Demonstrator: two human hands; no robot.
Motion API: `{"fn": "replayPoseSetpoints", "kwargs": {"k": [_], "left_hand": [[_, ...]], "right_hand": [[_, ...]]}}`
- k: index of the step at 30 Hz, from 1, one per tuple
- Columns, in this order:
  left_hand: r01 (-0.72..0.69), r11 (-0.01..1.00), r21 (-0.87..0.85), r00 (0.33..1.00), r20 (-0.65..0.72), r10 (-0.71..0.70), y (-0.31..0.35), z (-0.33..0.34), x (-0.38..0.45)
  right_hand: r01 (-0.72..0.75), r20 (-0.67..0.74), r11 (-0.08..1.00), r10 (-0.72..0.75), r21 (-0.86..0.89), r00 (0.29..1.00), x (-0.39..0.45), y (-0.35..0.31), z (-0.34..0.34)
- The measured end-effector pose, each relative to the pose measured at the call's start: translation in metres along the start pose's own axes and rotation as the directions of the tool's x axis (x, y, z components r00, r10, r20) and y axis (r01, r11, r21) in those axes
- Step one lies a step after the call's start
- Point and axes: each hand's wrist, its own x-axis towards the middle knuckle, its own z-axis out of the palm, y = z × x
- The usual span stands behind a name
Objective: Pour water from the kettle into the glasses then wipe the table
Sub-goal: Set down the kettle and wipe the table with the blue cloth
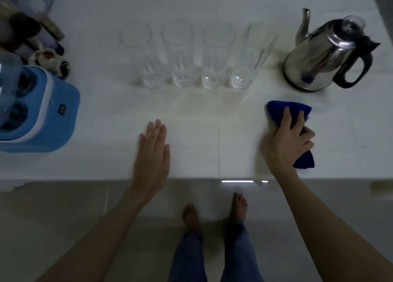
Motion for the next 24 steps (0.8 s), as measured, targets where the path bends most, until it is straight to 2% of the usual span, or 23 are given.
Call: {"fn": "replayPoseSetpoints", "kwargs": {"k": [4,10,13,16,18,19,21,24], "left_hand": [[0.126,0.990,0.056,0.992,-0.017,-0.125,-0.042,-0.013,0.008],[0.150,0.984,0.098,0.989,-0.014,-0.150,-0.051,-0.005,0.006],[0.143,0.985,0.097,0.989,-0.032,-0.141,-0.053,-0.005,0.006],[0.142,0.984,0.106,0.990,-0.033,-0.139,-0.054,-0.004,0.005],[0.144,0.984,0.109,0.990,-0.032,-0.141,-0.054,-0.004,0.005],[0.145,0.983,0.109,0.989,-0.033,-0.142,-0.053,-0.005,0.005],[0.144,0.983,0.111,0.989,-0.037,-0.140,-0.053,-0.005,0.005],[0.145,0.983,0.112,0.989,-0.040,-0.141,-0.052,-0.006,0.004]], "right_hand": [[0.053,0.013,0.999,-0.053,-0.001,0.999,-0.014,-0.042,0.012],[0.278,0.034,0.957,-0.281,0.077,0.959,-0.054,-0.108,0.031],[0.458,0.050,0.881,-0.466,0.114,0.883,-0.073,-0.108,0.027],[0.650,0.048,0.750,-0.659,0.127,0.751,-0.087,-0.086,0.020],[0.727,0.067,0.677,-0.735,0.110,0.675,-0.091,-0.065,0.016],[0.741,0.070,0.665,-0.747,0.096,0.661,-0.092,-0.054,0.014],[0.700,0.051,0.711,-0.703,0.062,0.709,-0.088,-0.037,0.012],[0.477,-0.016,0.878,-0.477,0.046,0.879,-0.074,-0.031,0.011]]}}
